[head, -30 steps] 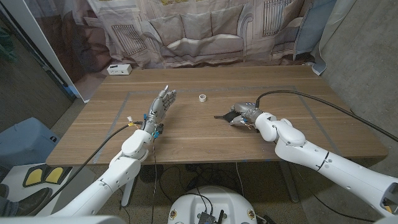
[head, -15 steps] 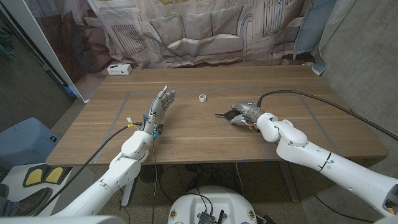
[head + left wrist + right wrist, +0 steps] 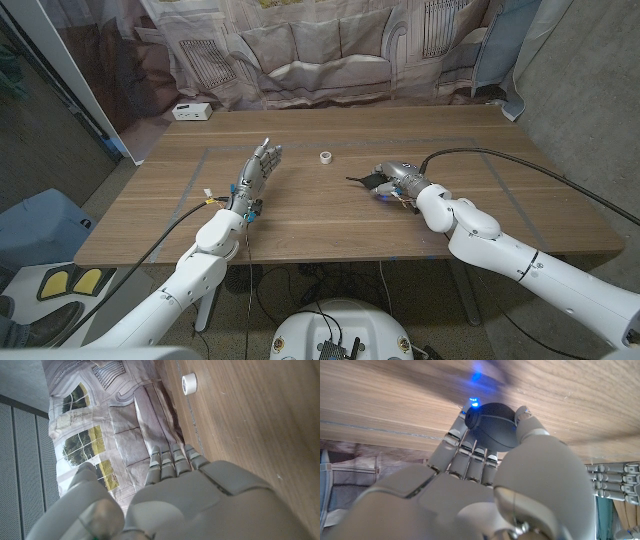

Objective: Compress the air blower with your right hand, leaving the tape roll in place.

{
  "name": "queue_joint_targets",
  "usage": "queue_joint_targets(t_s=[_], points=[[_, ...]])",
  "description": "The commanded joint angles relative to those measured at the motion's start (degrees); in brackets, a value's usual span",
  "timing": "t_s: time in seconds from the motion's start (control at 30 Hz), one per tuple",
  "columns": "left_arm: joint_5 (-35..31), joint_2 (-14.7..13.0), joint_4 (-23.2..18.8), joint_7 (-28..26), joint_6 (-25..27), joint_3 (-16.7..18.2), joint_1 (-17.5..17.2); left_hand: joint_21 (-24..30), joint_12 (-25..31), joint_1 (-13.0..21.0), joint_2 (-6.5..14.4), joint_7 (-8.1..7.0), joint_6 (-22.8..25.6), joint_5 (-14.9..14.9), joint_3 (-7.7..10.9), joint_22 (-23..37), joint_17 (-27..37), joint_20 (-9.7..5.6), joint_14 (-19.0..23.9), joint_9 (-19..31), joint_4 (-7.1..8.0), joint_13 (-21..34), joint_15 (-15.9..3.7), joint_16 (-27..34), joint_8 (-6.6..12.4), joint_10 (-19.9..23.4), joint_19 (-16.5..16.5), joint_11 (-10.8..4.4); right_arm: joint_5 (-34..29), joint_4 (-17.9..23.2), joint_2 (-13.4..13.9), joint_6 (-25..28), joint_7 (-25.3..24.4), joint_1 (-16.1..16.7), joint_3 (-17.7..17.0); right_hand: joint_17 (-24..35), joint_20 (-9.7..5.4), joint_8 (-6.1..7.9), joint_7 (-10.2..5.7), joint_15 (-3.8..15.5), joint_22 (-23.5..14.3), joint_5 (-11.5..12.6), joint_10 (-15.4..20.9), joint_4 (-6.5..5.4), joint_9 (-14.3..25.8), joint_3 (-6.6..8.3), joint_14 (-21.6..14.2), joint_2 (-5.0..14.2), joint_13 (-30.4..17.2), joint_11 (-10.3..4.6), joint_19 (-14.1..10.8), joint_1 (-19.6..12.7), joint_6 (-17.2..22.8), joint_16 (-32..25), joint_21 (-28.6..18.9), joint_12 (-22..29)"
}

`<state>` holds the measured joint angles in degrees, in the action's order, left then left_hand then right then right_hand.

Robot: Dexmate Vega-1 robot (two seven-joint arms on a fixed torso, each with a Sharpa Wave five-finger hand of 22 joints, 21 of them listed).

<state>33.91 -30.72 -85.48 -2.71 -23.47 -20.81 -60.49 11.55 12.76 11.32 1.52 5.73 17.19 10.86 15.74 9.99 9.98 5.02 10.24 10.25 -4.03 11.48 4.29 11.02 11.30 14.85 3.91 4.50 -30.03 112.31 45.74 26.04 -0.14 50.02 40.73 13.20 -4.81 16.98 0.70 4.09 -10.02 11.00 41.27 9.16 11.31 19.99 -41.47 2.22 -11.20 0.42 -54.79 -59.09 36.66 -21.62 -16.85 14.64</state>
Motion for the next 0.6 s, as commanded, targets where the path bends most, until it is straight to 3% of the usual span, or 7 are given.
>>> queue_joint_targets(t_s=[0.03,0.3,0.6], points=[[-0.42,-0.83,-1.69,-0.84,1.32,0.11,-0.63,-0.25,0.15,0.12,0.57,0.09,0.61,-0.19,0.21,0.26,0.30,0.20,0.50,0.26,-0.41,0.09,0.08,-0.08,-0.02,0.45,0.19,0.24,4.81,1.59,0.32,-2.49,-6.70,3.91,-3.81,0.24,0.07,0.57,-0.12,1.89,-0.09,-0.10,0.75,-0.10,0.28,0.11,-0.40,0.22,-0.20,0.23,-0.41,-0.73,0.53,-0.32,-0.18,-0.16],[-0.67,-1.31,-2.67,-1.40,1.80,0.33,-0.96,-0.23,0.11,0.11,0.60,0.08,0.64,-0.20,0.22,0.26,0.30,0.20,0.58,0.27,-0.45,0.09,0.13,-0.06,-0.04,0.41,0.23,0.16,7.05,3.71,0.96,-5.18,-12.23,7.02,-6.85,0.53,-0.03,0.45,-0.31,1.95,-0.12,-0.16,0.97,-0.08,0.28,0.05,-0.38,0.65,-0.22,0.04,-0.40,-1.23,0.79,-0.50,-0.09,-0.32],[-0.50,-0.38,-0.83,-0.05,1.19,-0.38,0.39,-0.22,0.11,0.10,0.64,0.09,0.76,-0.21,0.23,0.26,0.30,0.18,0.57,0.27,-0.49,0.10,0.05,-0.09,-0.03,0.48,0.28,0.14,7.84,4.27,1.45,-6.74,-14.30,8.19,-7.98,0.64,-0.10,0.37,-0.38,1.97,-0.15,-0.23,1.18,-0.03,0.28,-0.05,-0.58,0.80,-0.23,-0.23,-0.36,-1.58,1.07,-0.62,0.00,-0.46]])
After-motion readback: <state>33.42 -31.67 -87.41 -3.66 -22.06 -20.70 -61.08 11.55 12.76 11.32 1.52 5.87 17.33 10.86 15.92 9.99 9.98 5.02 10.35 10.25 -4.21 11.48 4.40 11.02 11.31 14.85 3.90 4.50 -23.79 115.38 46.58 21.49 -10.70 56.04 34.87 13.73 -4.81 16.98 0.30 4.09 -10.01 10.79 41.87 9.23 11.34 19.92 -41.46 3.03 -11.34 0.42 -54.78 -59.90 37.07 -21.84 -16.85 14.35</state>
